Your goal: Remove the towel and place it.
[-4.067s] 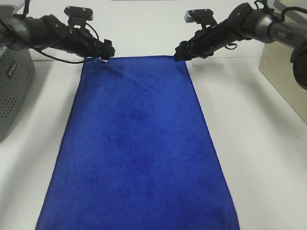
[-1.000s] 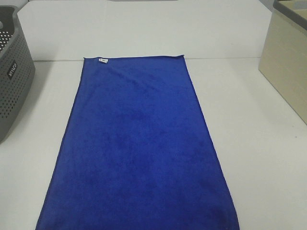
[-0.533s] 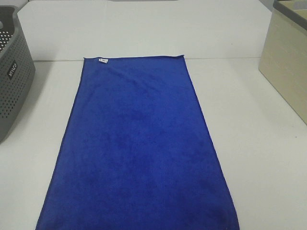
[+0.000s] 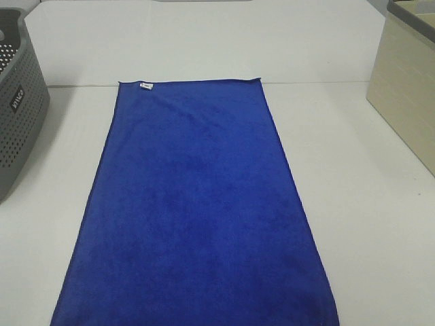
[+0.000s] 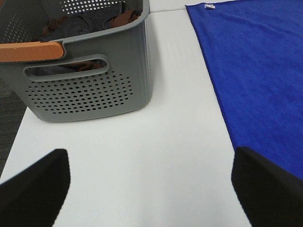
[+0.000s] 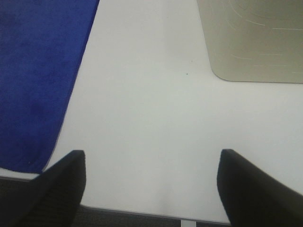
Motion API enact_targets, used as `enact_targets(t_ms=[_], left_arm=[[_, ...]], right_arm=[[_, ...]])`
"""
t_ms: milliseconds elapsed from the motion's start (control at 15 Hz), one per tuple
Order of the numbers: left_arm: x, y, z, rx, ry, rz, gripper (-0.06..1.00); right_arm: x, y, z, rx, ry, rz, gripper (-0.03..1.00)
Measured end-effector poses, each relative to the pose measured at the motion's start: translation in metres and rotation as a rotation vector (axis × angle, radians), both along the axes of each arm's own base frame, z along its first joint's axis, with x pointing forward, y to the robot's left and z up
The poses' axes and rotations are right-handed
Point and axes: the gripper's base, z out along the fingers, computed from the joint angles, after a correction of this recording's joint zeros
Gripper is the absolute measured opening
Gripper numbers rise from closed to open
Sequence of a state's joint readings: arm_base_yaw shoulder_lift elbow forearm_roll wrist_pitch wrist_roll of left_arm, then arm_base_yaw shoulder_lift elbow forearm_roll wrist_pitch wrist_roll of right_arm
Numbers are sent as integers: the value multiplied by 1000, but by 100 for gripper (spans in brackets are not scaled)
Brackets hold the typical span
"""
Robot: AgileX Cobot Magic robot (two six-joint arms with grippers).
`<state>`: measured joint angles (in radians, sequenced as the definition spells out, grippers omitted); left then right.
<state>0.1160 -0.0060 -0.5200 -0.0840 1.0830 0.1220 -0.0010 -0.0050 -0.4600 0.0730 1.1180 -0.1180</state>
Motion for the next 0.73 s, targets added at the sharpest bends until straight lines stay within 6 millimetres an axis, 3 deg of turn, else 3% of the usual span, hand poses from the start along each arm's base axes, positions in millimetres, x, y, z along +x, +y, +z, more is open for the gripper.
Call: enact_targets(t_ms=[733], left_arm=[[0, 0, 0, -11, -3, -45, 87]], right_arm=[[0, 0, 0, 3, 1, 2, 76]])
